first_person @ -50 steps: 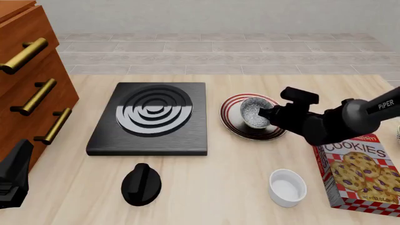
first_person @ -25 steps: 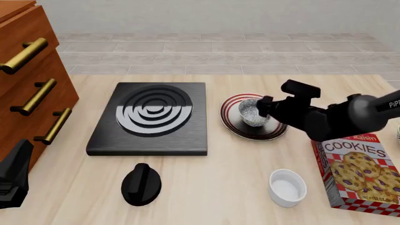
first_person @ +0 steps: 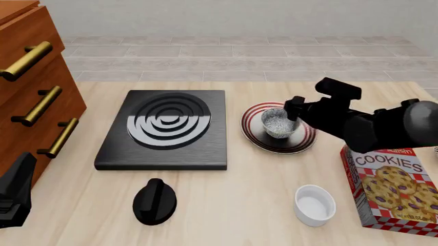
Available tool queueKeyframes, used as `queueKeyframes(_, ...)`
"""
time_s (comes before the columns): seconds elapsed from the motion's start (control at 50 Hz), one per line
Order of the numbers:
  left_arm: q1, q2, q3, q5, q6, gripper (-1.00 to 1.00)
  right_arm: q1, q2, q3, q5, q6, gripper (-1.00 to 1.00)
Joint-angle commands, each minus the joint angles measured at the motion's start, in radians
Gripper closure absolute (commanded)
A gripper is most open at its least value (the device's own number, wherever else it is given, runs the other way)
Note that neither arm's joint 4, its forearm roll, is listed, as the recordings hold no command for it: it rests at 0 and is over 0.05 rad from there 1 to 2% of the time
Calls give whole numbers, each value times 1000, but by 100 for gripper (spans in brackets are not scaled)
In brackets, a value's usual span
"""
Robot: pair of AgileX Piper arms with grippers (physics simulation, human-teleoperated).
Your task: Pick the akita bowl next to the ramekin and place it on the plate.
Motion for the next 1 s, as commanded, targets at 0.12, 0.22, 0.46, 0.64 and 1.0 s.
queueKeyframes(0.12,0,0,0,0,0,-100,1,-84,-6,62,-2,-100)
queueKeyframes(0.22,0,0,0,0,0,-100,3,-109,-8,81,-1,-100)
queueKeyframes(0.46,0,0,0,0,0,-100,3,-153,1,103,-1,-100)
queueKeyframes(0.64,0,0,0,0,0,-100,4,-191,25,107,2,-100)
queueKeyframes(1.0,0,0,0,0,0,-100,-6,-279,70,131,12,-100)
